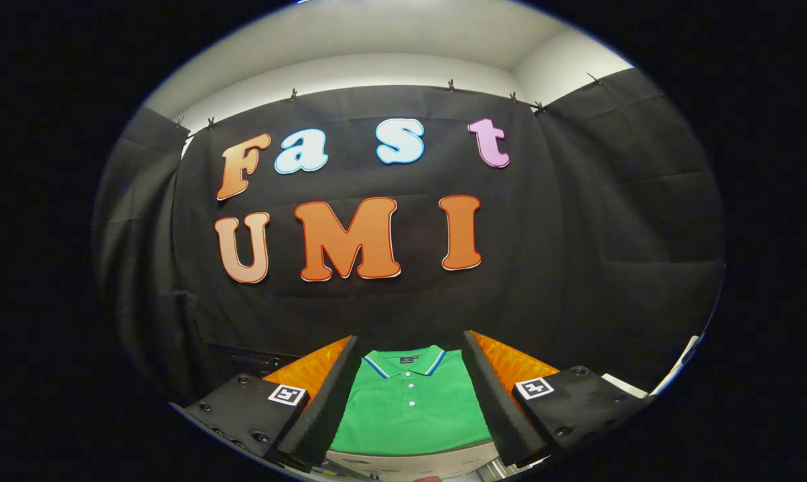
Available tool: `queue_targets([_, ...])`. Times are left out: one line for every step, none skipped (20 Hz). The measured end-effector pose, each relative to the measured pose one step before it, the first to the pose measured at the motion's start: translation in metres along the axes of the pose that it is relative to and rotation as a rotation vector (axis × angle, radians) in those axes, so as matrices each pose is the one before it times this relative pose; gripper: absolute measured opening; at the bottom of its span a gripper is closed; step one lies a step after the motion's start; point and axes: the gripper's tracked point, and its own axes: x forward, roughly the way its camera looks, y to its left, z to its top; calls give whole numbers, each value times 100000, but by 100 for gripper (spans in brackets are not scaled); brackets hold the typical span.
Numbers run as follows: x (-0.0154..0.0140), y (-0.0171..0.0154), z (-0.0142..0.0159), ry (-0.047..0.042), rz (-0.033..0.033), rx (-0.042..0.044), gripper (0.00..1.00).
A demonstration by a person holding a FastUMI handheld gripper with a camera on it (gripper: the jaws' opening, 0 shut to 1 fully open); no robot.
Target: Put the clothes into the washing machine and then close the washing machine lid.
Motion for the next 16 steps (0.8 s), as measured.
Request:
queue_targets([1516,-183,-6,2077,242,48,98])
queue_targets([1603,-306,-162,2513,-172,-1096,98])
queue_targets([1575,-261,-105,2031,-514,-1423,98])
queue_targets([1457,-129,-279,2315,-51,-1320,98])
queue_targets([1780,15,-760,3563,531,-771,98])
queue_targets([1385,306,-673,4383,1237,-411,98])
queue_targets([1623,242,-1054,5315,1130,60,98])
queue_targets([1320,175,-985,5188,917,256,98])
queue_targets([1348,-113,-1085,5705,731,-36,98])
queue_targets([1273,-52,-1068,6816,678,-292,98])
queue_targets([1127,296,-836,4621,1204,171,98])
queue_targets([1110,14,-735,4232,487,-201,98])
queue_targets([544,-109,-340,2841,-90,424,98])
queue_targets([726,-44,-424,3004,483,522,98])
queue_targets([805,-200,-848,3669,-34,955,98])
queue_targets([618,-8,-811,4464,717,767,98])
